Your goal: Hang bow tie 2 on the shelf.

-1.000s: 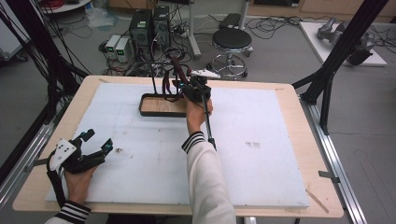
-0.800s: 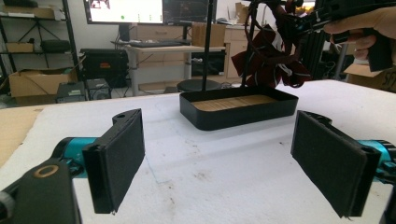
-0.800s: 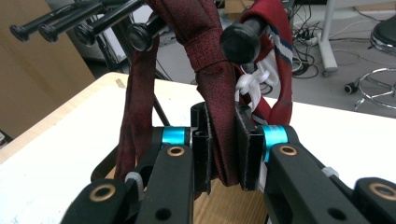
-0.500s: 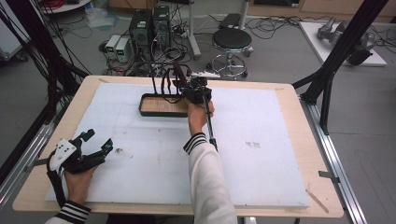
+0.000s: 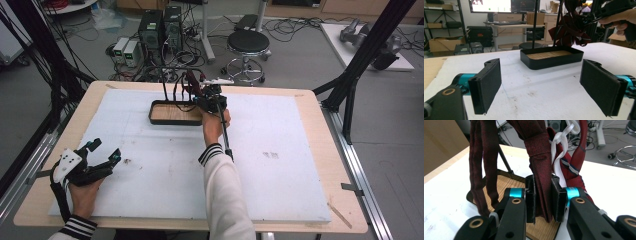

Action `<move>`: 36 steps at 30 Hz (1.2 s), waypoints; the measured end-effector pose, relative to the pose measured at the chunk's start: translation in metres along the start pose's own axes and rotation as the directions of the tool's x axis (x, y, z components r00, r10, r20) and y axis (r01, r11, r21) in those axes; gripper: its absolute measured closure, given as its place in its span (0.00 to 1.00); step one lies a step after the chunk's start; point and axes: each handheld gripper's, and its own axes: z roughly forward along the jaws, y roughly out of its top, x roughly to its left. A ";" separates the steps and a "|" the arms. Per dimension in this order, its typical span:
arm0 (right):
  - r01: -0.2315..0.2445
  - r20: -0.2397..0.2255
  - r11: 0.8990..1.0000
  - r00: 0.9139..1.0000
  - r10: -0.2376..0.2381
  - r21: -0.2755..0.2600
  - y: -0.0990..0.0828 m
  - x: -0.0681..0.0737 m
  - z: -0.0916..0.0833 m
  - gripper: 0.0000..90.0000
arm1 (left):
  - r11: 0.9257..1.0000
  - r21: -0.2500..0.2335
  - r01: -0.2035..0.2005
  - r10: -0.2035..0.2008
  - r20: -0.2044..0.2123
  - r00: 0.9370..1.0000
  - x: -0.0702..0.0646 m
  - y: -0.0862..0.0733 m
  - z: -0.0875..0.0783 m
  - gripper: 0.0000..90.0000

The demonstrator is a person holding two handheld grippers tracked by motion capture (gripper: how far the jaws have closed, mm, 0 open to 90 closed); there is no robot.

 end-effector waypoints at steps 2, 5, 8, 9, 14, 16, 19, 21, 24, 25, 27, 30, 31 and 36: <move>0.001 0.003 1.000 1.000 -0.001 -0.004 0.000 0.001 0.001 0.83 | 1.000 0.000 0.001 -0.001 0.000 1.000 0.000 0.000 0.000 0.20; 0.015 0.008 1.000 1.000 -0.014 -0.008 0.000 0.003 0.002 0.79 | 1.000 0.001 0.000 0.000 0.000 1.000 0.000 0.000 0.000 0.20; 0.026 0.011 1.000 1.000 -0.026 -0.007 0.000 0.004 0.003 0.76 | 1.000 0.000 0.002 -0.002 0.000 1.000 0.000 0.000 0.000 0.20; 0.028 0.011 1.000 1.000 -0.028 -0.008 0.000 0.005 0.002 0.72 | 1.000 -0.001 0.002 -0.002 0.000 1.000 0.000 0.000 0.000 0.20; 0.030 0.028 0.999 0.999 -0.030 -0.012 0.001 0.005 0.001 0.50 | 1.000 0.001 0.000 0.000 0.001 1.000 0.000 0.000 0.000 0.20; 0.038 0.031 0.999 0.999 -0.037 -0.008 0.001 0.004 -0.001 0.44 | 1.000 0.001 0.000 0.000 0.001 1.000 0.000 0.000 0.000 0.20; 0.052 0.030 0.999 0.998 -0.052 0.002 0.002 0.006 -0.005 0.32 | 1.000 0.000 0.003 -0.003 -0.001 1.000 0.000 0.000 0.000 0.20; 0.070 0.016 0.998 0.997 -0.070 -0.002 0.002 0.007 -0.011 0.28 | 1.000 0.000 0.003 -0.003 -0.001 1.000 0.000 0.000 0.000 0.20; 0.089 0.003 0.996 0.996 -0.089 -0.021 0.000 0.008 -0.025 0.19 | 1.000 0.002 -0.002 0.002 0.000 1.000 0.000 0.000 0.000 0.20; 0.086 -0.011 0.996 0.996 -0.086 -0.026 -0.001 0.008 -0.031 0.16 | 1.000 0.002 -0.003 0.003 -0.001 1.000 0.000 0.000 0.000 0.20; 0.082 -0.031 0.995 0.996 -0.083 -0.051 -0.003 0.007 -0.045 0.13 | 1.000 0.000 -0.002 0.002 -0.002 1.000 0.000 0.000 0.000 0.20; 0.106 -0.064 0.991 0.992 -0.111 -0.085 -0.006 0.006 -0.069 0.12 | 1.000 0.002 -0.005 0.005 -0.004 1.000 -0.001 0.000 0.000 0.20; 0.120 -0.069 0.988 0.990 -0.127 -0.099 -0.007 0.006 -0.078 0.11 | 1.000 0.002 -0.006 0.006 -0.003 1.000 -0.001 0.000 0.001 0.20; 0.167 -0.083 0.973 0.980 -0.182 -0.161 -0.021 0.001 -0.120 0.08 | 1.000 0.004 -0.014 0.014 -0.005 1.000 -0.001 0.000 0.000 0.20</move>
